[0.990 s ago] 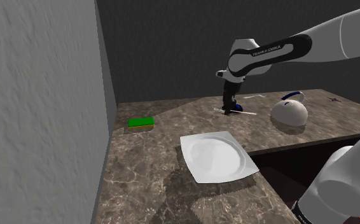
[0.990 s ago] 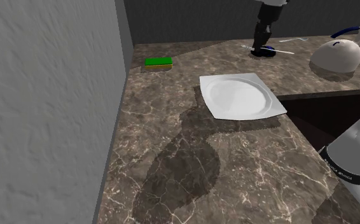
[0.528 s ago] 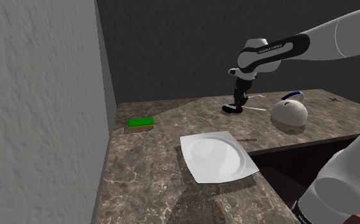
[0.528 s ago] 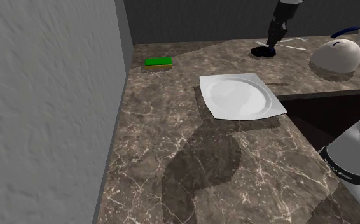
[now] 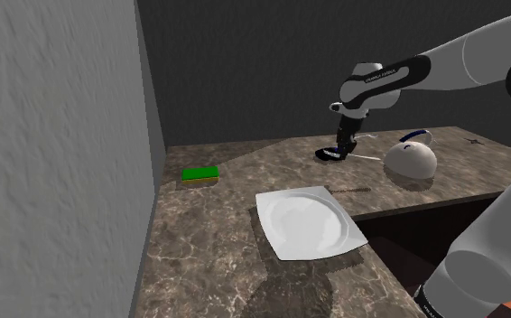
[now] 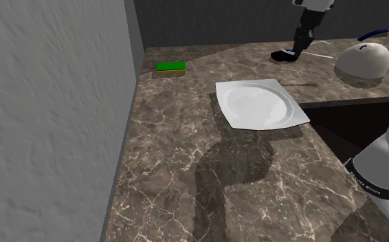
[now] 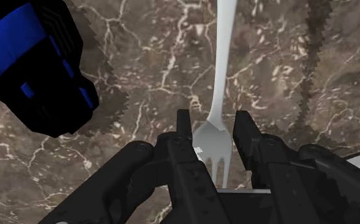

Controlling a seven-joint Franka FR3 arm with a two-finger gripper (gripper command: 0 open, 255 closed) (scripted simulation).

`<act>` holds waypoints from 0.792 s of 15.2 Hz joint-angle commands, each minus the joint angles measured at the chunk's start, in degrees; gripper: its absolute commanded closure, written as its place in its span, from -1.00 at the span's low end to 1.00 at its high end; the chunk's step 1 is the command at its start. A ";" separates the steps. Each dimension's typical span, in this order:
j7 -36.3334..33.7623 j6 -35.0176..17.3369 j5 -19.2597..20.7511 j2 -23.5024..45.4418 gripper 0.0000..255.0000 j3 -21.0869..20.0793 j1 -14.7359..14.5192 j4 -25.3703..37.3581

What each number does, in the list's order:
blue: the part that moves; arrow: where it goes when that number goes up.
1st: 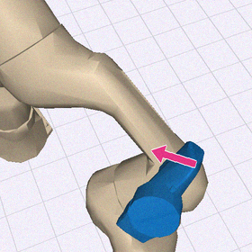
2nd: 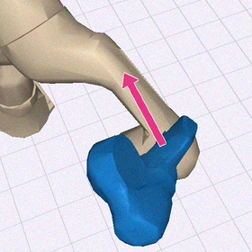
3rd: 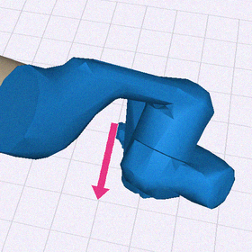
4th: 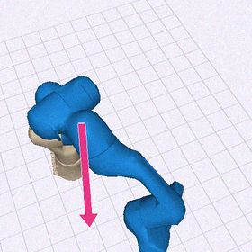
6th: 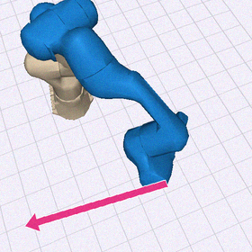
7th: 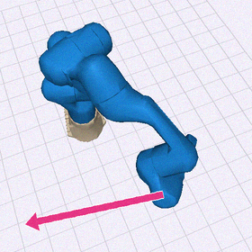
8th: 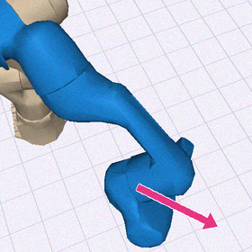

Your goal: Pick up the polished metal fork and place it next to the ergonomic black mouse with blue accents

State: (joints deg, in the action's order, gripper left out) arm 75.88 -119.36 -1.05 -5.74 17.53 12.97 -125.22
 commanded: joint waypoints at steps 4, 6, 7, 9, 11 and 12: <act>0.63 -3.85 -0.62 1.69 1.00 0.17 0.01 -2.24; 0.90 -5.38 -0.93 2.44 1.00 0.22 0.00 -3.06; 1.05 -6.15 -1.09 2.83 1.00 0.24 0.00 -3.45; 1.36 -7.68 -1.45 3.66 1.00 0.29 0.00 -4.20; 1.69 -9.20 -1.85 4.54 1.00 0.32 0.00 -4.90; 1.87 -9.97 -2.06 5.00 1.00 0.33 -0.01 -5.23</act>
State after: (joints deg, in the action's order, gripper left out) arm 77.55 -128.52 -2.90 -1.21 17.83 12.95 -130.13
